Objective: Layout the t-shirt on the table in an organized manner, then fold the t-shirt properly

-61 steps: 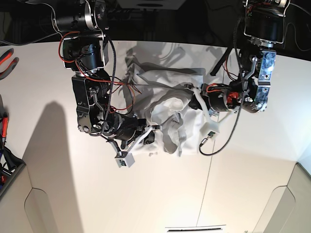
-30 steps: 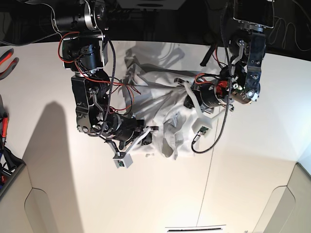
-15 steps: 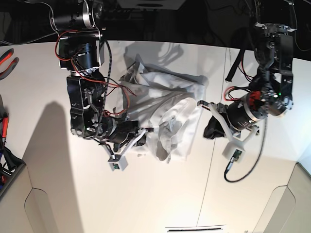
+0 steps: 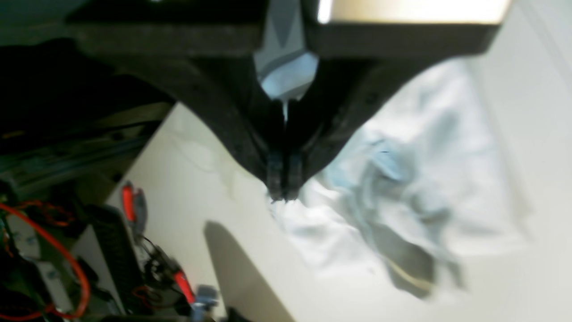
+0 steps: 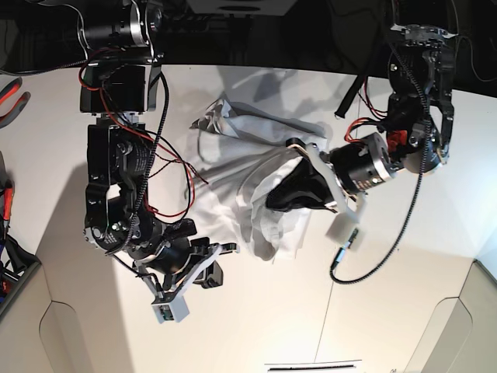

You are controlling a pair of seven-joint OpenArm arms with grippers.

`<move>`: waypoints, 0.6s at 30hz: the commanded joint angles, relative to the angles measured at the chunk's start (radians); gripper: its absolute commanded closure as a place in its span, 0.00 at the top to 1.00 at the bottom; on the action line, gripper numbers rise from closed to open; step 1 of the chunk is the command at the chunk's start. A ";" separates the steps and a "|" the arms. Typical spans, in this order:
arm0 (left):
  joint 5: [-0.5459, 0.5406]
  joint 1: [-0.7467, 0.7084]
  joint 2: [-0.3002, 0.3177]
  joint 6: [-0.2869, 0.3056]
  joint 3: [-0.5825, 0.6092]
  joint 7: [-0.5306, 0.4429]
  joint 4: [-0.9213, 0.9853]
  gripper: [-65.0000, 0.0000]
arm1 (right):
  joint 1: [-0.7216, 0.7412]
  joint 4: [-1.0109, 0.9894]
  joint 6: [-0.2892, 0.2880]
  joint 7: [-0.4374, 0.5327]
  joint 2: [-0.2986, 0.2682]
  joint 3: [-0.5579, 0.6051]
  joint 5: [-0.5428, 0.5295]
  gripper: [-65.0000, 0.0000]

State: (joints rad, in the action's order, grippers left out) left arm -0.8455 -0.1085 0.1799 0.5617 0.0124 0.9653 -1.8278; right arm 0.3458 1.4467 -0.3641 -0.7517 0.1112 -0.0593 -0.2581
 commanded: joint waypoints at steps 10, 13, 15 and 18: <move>0.082 0.017 -0.083 -0.008 0.100 -0.027 0.179 0.00 | 0.031 -0.339 -0.033 0.246 0.031 0.002 0.029 0.00; 0.190 0.017 -0.080 -0.078 0.099 -0.027 0.180 0.00 | 0.031 -0.436 -0.014 0.312 0.028 0.002 0.119 0.00; 0.273 0.017 -0.080 -0.106 0.097 -0.026 0.180 0.00 | 0.030 -0.464 0.029 0.308 0.021 0.002 0.163 0.00; 0.372 0.017 -0.080 -0.126 0.084 -0.031 0.180 0.00 | 0.026 -0.464 0.055 0.271 -0.007 0.002 0.184 0.00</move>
State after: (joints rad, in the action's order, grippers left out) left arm -0.4595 -0.1051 0.0998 0.4362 0.0986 0.9516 -1.6333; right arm 0.3603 0.9760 -0.3321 -0.4534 0.1181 -0.0551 -0.0971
